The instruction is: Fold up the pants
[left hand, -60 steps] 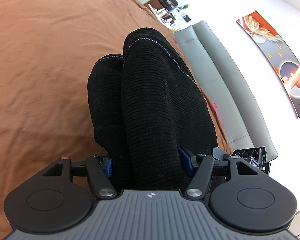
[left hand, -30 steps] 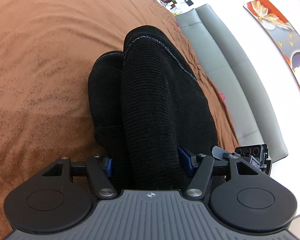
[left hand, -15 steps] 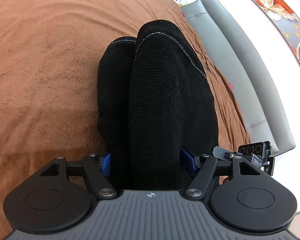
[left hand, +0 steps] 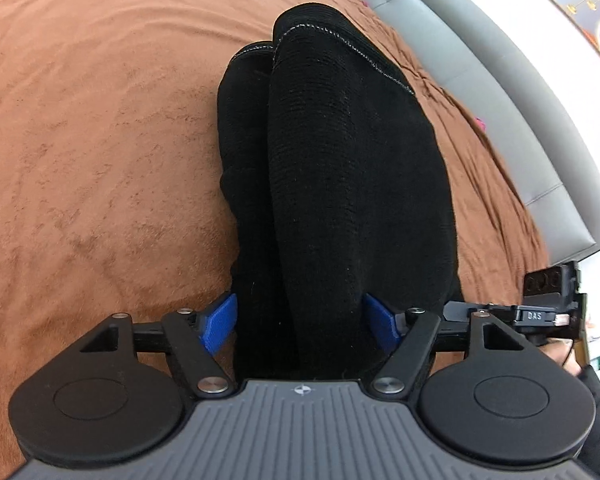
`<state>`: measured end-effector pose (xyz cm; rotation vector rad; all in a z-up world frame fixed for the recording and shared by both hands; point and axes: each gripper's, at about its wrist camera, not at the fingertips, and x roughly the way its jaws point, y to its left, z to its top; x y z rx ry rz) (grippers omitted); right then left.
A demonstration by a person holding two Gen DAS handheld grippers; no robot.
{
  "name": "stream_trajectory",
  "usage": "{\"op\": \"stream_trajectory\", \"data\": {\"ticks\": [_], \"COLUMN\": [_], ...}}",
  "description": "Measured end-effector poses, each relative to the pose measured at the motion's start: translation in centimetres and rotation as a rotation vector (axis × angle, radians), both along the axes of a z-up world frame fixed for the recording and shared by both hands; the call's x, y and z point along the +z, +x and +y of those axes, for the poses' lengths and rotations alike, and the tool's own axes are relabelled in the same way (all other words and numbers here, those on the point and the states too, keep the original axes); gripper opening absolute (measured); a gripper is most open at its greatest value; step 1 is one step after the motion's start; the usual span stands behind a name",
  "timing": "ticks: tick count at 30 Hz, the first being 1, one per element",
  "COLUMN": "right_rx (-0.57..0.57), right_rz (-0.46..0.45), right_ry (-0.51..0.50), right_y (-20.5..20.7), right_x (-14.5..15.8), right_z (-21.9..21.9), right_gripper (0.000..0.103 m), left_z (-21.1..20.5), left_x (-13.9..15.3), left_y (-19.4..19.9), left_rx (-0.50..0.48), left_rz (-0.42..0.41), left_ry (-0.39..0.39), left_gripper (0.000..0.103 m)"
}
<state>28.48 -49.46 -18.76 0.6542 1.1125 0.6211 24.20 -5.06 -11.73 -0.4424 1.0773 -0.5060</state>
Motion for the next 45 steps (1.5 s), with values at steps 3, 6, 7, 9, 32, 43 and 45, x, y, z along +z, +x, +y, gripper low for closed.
{"op": "stream_trajectory", "data": {"ticks": [3, 6, 7, 9, 32, 43, 45], "right_rx": [-0.043, -0.106, -0.118, -0.138, -0.325, -0.483, -0.514], "right_rz": [-0.018, -0.086, -0.109, -0.143, -0.360, -0.442, -0.437], "right_ry": [-0.057, -0.188, -0.229, -0.315, -0.681, -0.735, -0.726], "right_y": [-0.7, -2.7, -3.4, -4.6, -16.7, -21.0, -22.0], "right_x": [0.4, 2.2, 2.8, 3.6, 15.2, 19.9, 20.5], "right_z": [0.4, 1.6, 2.3, 3.4, 12.1, 15.7, 16.1], "right_gripper": [0.066, 0.071, 0.071, 0.071, 0.098, 0.098, 0.098], "left_z": [-0.3, -0.7, -1.2, -1.4, -3.9, -5.2, -5.5], "left_x": [0.7, 1.6, 1.7, 2.2, 10.6, 14.0, 14.4], "left_y": [-0.4, -0.8, -0.9, -1.5, -11.3, -14.6, -15.5], "left_rx": [-0.005, 0.007, 0.010, 0.010, -0.001, 0.050, 0.072], "left_rz": [-0.018, -0.021, -0.025, -0.034, -0.256, -0.337, -0.358], "left_ry": [0.036, 0.093, 0.109, 0.135, 0.296, 0.368, 0.401], "left_gripper": [0.083, 0.084, 0.084, 0.084, 0.099, 0.103, 0.103]}}
